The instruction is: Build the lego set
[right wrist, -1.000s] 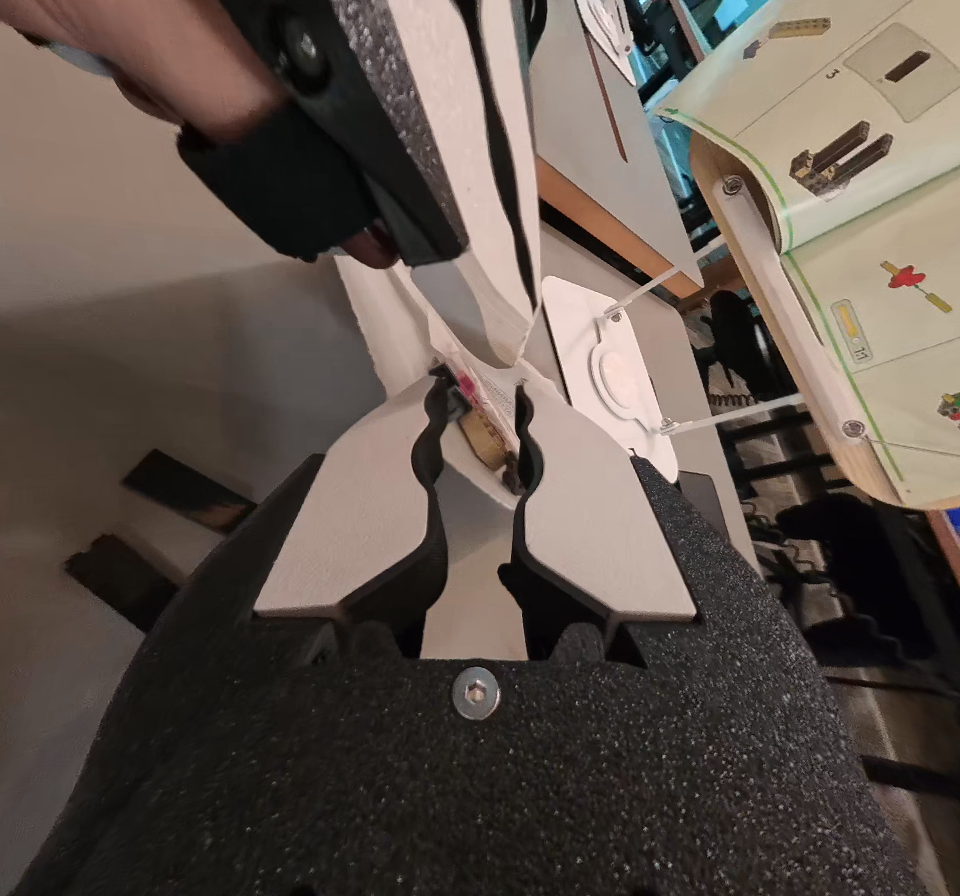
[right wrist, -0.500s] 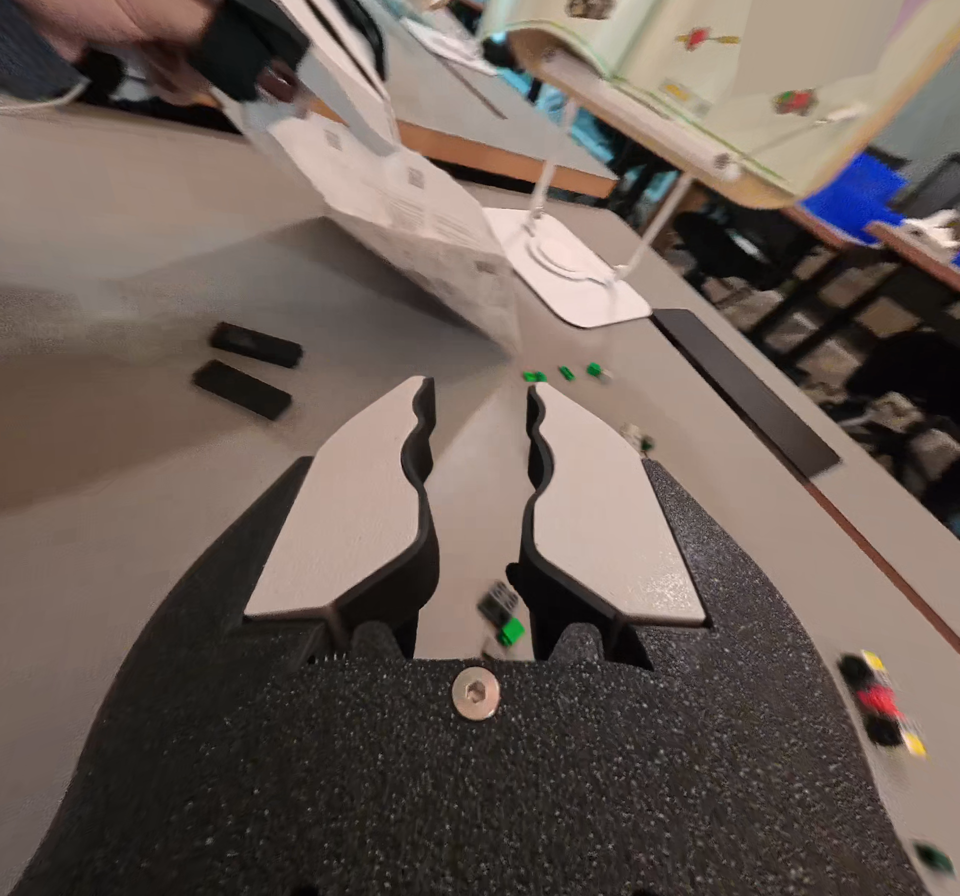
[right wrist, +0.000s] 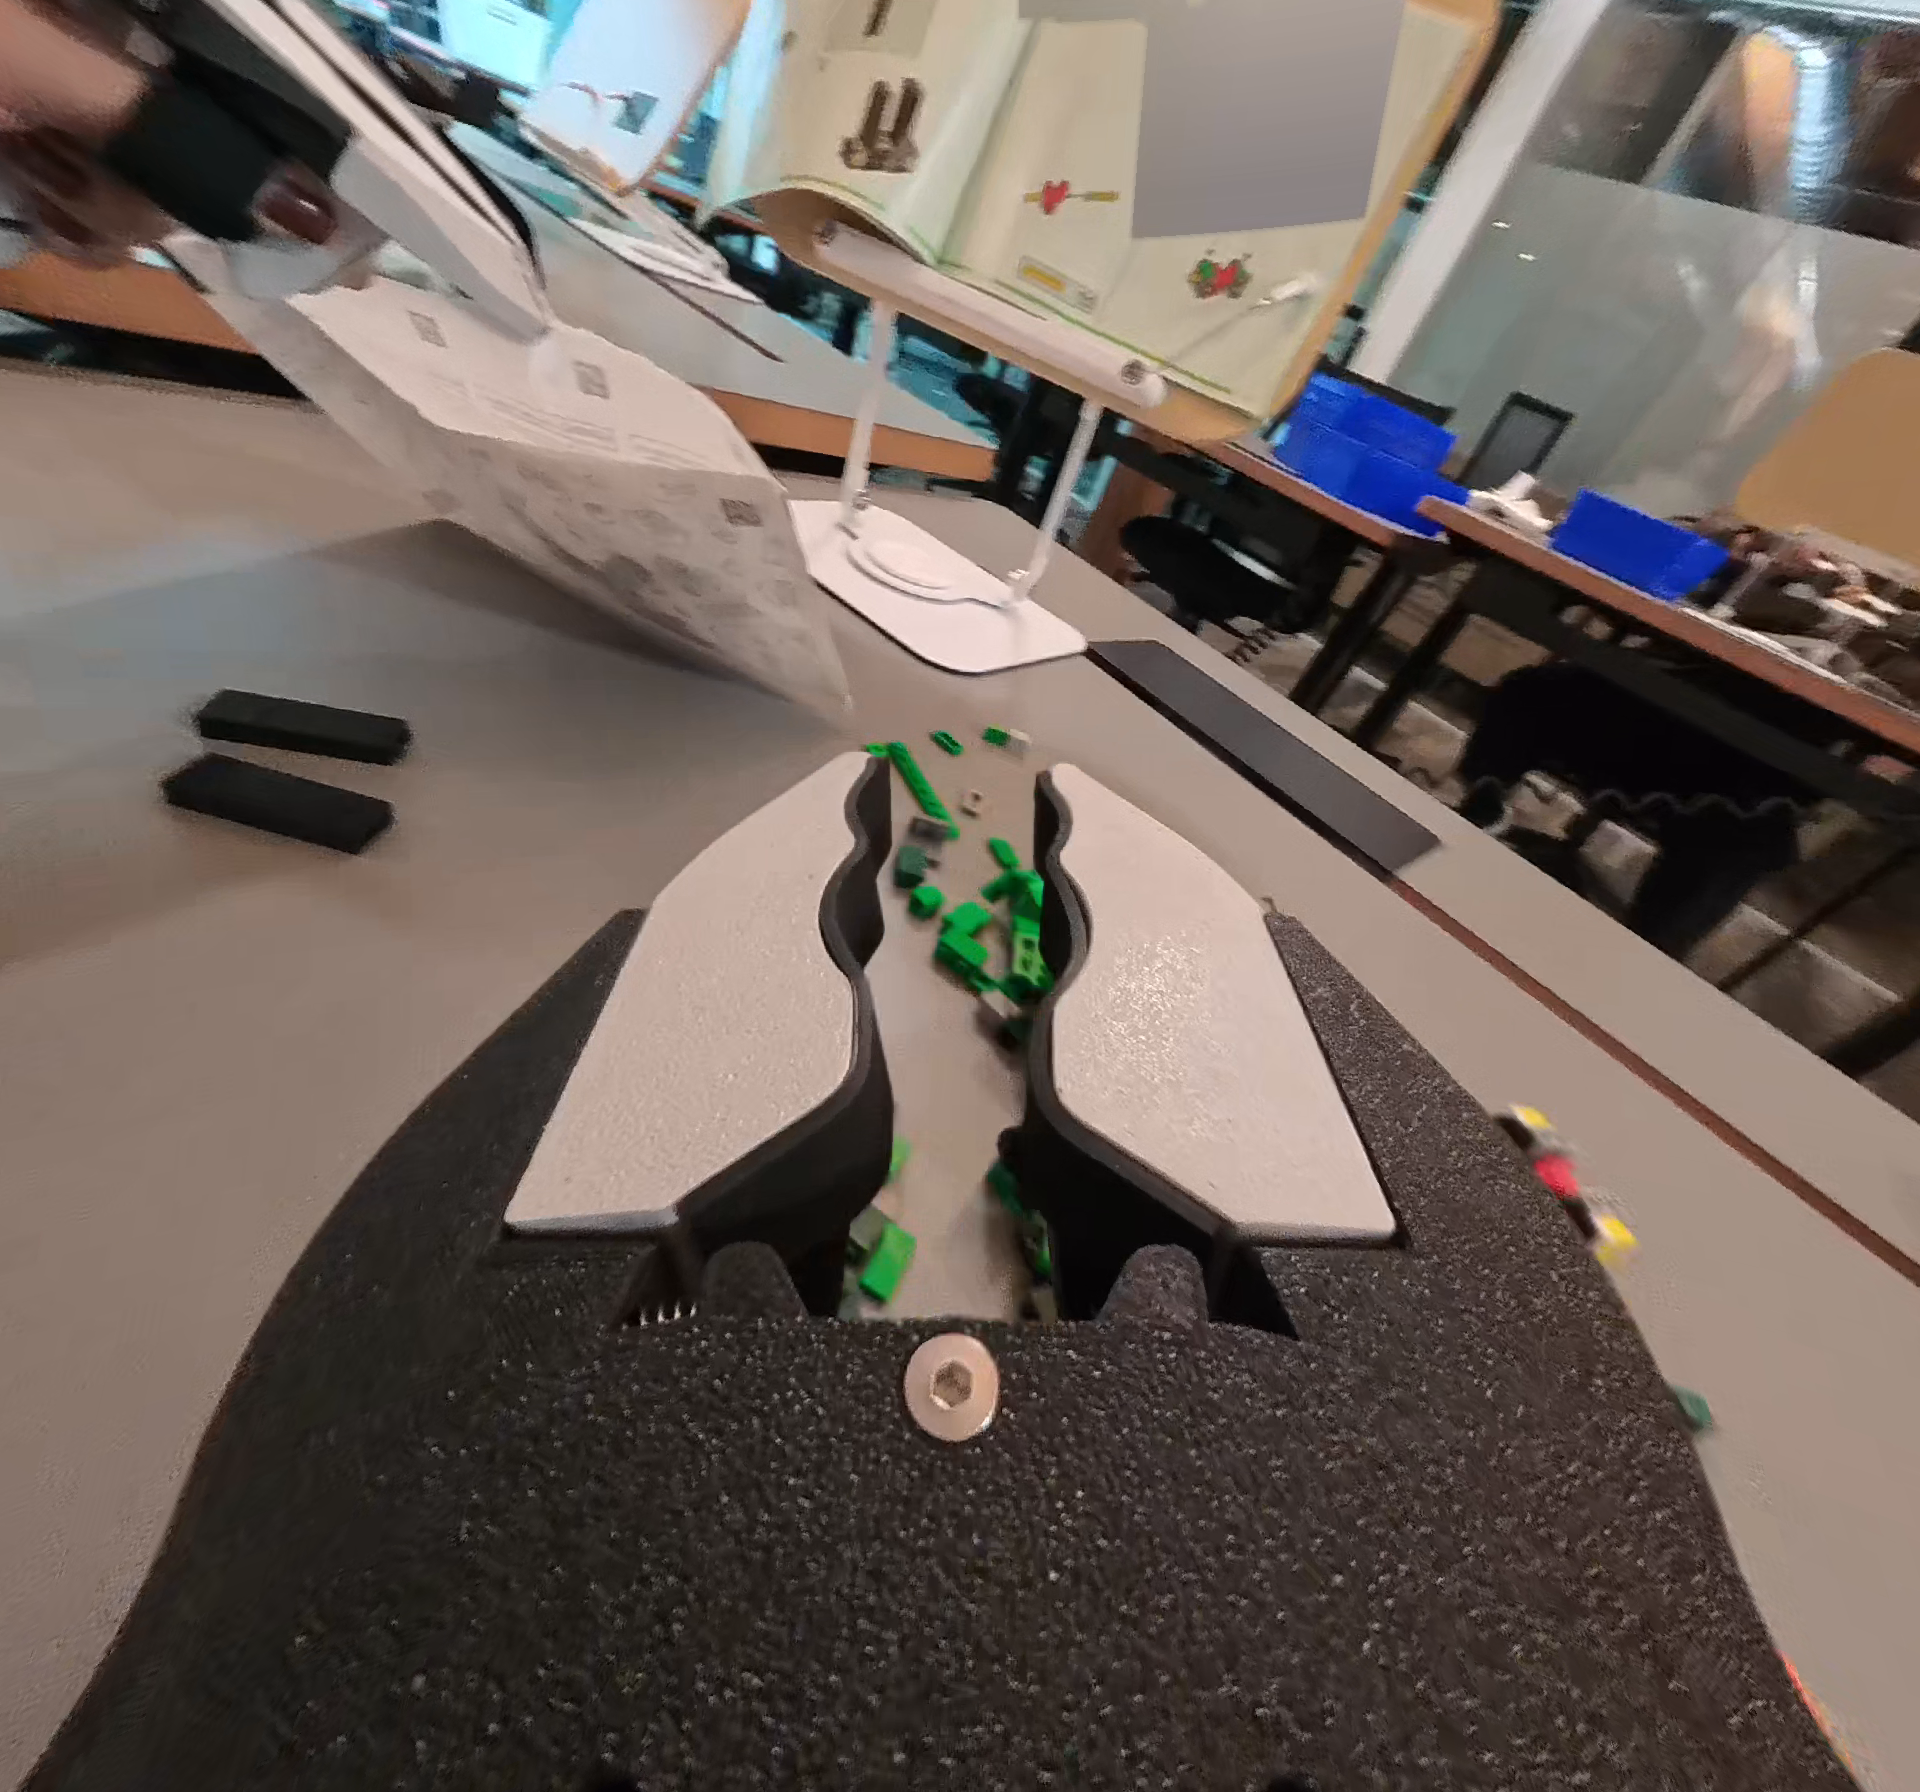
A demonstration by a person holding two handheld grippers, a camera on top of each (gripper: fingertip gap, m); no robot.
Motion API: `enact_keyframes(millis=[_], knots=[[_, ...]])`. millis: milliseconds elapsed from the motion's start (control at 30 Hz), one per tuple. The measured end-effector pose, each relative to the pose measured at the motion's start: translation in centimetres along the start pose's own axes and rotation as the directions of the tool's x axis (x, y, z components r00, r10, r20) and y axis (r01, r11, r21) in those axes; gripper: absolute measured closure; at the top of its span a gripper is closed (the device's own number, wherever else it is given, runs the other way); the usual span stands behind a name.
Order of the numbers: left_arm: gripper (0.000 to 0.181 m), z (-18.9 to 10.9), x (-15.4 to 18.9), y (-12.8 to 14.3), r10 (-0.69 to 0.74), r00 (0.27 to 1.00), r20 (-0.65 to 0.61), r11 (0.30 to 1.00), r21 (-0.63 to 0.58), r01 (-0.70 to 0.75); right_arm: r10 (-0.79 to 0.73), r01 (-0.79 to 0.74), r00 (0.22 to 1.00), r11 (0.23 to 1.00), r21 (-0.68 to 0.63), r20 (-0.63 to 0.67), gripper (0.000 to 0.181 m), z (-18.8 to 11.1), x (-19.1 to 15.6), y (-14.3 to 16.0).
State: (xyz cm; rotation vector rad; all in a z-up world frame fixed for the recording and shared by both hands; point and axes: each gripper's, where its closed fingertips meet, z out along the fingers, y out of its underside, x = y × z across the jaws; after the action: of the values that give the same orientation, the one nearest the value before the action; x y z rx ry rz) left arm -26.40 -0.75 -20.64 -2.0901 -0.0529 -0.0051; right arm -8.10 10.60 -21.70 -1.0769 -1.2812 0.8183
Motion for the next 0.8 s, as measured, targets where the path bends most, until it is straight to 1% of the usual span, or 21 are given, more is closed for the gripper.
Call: enact_keyframes(millis=[100, 167, 233, 300, 400, 467, 533, 600, 667, 733, 800], knots=[[0.181, 0.1, 0.0, 0.0, 0.004, 1.0, 0.0, 1.0, 0.002, -0.004, 0.031, -0.032, 0.998, 0.999, -0.019, -0.057, 0.155, -0.5, 1.2, 1.4], [0.181, 0.1, 0.0, 0.0, 0.003, 1.0, -0.004, 1.0, 0.004, -0.003, 0.037, -0.038, 0.996, 0.999, -0.004, -0.083, 0.153, -0.7, 1.5, 1.3], [0.181, 0.0, 0.1, -0.1, 0.003, 1.0, -0.008, 1.0, 0.006, -0.003, 0.026, -0.025, 0.996, 1.0, 0.017, -0.085, 0.153, -0.6, 1.1, 1.1], [0.181, -0.1, 0.1, -0.1, 0.005, 1.0, -0.009, 1.0, 0.007, -0.005, -0.01, 0.011, 0.999, 1.0, 0.018, -0.039, 0.153, -0.2, -0.4, 0.9], [0.181, -0.4, 0.1, -0.1, 0.005, 1.0, -0.01, 1.0, 0.012, -0.005, -0.099, 0.097, 0.99, 0.995, 0.023, 0.097, 0.156, 0.6, -4.6, 0.4], [0.181, -0.4, 0.1, -0.2, 0.005, 1.0, -0.014, 1.0, 0.013, -0.005, -0.181, 0.18, 0.965, 0.983, 0.02, 0.191, 0.158, 1.0, -7.7, 0.5], [0.181, -0.4, 0.2, -0.2, 0.006, 1.0, -0.018, 1.0, 0.011, -0.006, -0.27, 0.276, 0.93, 0.961, 0.015, 0.248, 0.159, 1.4, -9.7, 0.9], [0.181, -0.4, 0.3, -0.2, 0.009, 1.0, -0.021, 1.0, 0.01, -0.009, -0.31, 0.32, 0.906, 0.947, 0.013, 0.289, 0.16, 1.4, -10.8, 1.3], [0.181, -0.4, 0.6, -0.2, 0.014, 1.0, -0.025, 1.0, 0.007, -0.014, -0.318, 0.331, 0.897, 0.944, 0.01, 0.308, 0.16, 1.4, -11.1, 1.4], [0.181, -0.4, 0.8, -0.3, 0.021, 0.999, -0.028, 1.0, 0.007, -0.021, -0.333, 0.347, 0.891, 0.938, 0.01, 0.308, 0.16, 1.4, -11.2, 1.5], [0.181, -0.4, 0.9, -0.4, 0.025, 0.999, -0.031, 1.0, 0.011, -0.024, -0.405, 0.424, 0.867, 0.906, -0.001, 0.291, 0.161, 1.4, -11.3, 1.7]])
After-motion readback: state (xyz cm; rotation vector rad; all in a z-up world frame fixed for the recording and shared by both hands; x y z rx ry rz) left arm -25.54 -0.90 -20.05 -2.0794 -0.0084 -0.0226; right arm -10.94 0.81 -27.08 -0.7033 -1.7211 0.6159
